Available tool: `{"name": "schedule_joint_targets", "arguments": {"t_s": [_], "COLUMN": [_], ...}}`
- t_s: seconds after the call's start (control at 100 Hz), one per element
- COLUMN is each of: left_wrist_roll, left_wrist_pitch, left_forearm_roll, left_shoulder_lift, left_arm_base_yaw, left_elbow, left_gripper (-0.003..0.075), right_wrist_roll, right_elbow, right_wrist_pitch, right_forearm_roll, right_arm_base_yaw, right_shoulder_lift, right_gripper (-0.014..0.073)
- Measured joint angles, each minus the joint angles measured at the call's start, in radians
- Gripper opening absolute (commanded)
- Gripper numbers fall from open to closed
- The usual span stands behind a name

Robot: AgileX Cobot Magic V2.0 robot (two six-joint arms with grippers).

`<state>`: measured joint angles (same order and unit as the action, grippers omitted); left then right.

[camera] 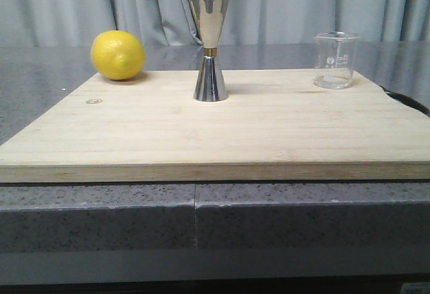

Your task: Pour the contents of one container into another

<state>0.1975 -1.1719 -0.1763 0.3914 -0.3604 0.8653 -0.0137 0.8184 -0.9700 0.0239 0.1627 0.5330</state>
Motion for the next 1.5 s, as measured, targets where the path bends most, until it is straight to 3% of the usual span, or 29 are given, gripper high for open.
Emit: {"name": "schedule_joint_targets", "arguments": {"t_s": [0.13,0.26,1.11,1.31,1.5], "left_wrist_roll": [0.002,0.002,0.002,-0.031,-0.198], "left_wrist_pitch": [0.036,0.061,0.128,0.378,0.681], "left_forearm_roll": [0.000,0.000,-0.027,-0.027,0.139], "left_shoulder_lift": [0.000,0.000,-0.003,-0.112,-0.289], "left_arm_base_yaw": [0.000,0.000,0.000,0.102,0.262], "left_elbow": [-0.014,-0.016,-0.029,-0.220,-0.499], "left_gripper": [0.0132,-0.0022,-0.0021,-0.0021,-0.0021], "right_wrist_roll": [-0.002,-0.002,-0.002,-0.002,-0.002], "right_elbow": [0.000,0.000,0.000,0.000,0.000], "right_wrist_pitch": [0.003,0.003,0.019,0.019,0.019], "right_forearm_roll": [0.000,0.000,0.000,0.000,0.000], "right_arm_base_yaw": [0.000,0.000,0.000,0.000,0.000], "right_shoulder_lift": [0.000,0.000,0.000,0.000,0.000], "right_gripper": [0.0006,-0.0069,-0.0069,-0.0069,-0.0069]}}
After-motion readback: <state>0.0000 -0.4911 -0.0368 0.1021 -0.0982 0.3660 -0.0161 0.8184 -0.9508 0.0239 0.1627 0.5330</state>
